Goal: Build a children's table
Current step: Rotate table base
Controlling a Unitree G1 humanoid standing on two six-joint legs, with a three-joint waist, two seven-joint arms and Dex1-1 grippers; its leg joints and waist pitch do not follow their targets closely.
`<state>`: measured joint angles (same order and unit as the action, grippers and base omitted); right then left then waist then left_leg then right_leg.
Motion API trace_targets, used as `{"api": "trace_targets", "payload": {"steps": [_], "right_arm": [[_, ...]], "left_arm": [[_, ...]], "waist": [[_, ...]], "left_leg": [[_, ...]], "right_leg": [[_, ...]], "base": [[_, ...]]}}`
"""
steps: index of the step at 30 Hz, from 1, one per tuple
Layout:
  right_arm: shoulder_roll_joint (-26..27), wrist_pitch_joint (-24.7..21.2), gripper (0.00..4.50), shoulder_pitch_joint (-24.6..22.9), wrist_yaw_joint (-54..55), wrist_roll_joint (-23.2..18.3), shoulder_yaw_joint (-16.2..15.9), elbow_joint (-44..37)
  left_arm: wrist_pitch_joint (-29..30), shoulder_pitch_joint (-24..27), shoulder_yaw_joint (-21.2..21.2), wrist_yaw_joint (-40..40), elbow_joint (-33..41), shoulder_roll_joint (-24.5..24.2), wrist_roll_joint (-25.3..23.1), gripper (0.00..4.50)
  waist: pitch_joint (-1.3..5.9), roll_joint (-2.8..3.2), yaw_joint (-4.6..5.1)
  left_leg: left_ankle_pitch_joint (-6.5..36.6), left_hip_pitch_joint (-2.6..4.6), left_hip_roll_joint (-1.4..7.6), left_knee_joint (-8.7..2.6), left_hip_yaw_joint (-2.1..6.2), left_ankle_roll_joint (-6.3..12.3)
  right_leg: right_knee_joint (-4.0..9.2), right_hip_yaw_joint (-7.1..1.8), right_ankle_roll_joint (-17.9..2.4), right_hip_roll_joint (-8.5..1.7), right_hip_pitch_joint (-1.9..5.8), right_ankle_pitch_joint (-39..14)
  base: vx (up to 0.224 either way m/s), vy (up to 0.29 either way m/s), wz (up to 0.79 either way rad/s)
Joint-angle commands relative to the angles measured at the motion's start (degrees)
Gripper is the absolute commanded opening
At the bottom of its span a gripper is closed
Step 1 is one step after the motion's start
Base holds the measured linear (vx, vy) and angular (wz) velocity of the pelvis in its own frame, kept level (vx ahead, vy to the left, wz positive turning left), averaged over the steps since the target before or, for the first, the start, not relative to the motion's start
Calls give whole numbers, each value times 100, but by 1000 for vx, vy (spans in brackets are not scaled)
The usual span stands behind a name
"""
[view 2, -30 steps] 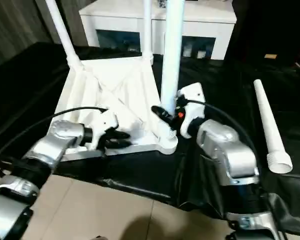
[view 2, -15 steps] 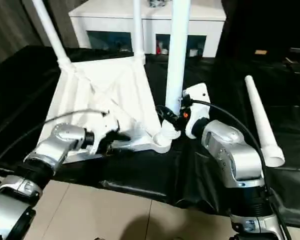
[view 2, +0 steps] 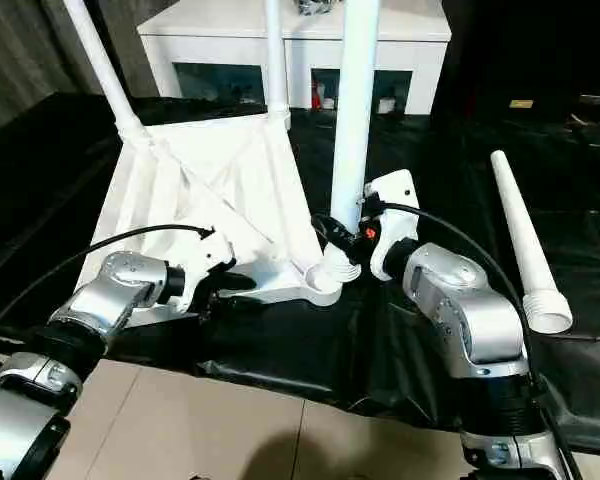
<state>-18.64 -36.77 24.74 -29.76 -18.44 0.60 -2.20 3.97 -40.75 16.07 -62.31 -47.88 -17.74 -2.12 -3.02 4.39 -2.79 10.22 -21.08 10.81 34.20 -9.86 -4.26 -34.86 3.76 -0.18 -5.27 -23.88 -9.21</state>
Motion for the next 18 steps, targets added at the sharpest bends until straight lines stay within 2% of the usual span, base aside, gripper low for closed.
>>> {"api": "trace_targets", "payload": {"steps": [1,10,15,18], "right_arm": [[32,-8,186,35,-22,-58,-55,-151],[92,12,186,92,-86,-84,-95,-42],[205,11,186,82,-128,-152,-111,41],[291,-46,186,154,-174,-266,-71,122]], "left_arm": [[6,24,110,-39,-183,-125,-169,144],[-7,-120,178,-71,-401,-138,-302,55],[21,-109,240,-126,-465,-106,-344,23],[26,-56,301,-176,-415,-132,-408,11]], "waist": [[403,-40,-12],[394,-32,11],[376,-40,37],[380,-57,42]], "left_leg": [[1520,21,99,-413,48,99],[1634,24,93,-422,48,77],[1783,36,94,-433,54,63],[1720,14,97,-440,63,83]], "right_leg": [[504,-195,-1038,-230,356,-1764],[528,-195,-992,-235,346,-1960],[563,-191,-934,-247,328,-2280],[563,-192,-886,-250,336,-2319]], "base": [[0,0,0],[0,0,0],[0,0,0],[0,0,0]]}}
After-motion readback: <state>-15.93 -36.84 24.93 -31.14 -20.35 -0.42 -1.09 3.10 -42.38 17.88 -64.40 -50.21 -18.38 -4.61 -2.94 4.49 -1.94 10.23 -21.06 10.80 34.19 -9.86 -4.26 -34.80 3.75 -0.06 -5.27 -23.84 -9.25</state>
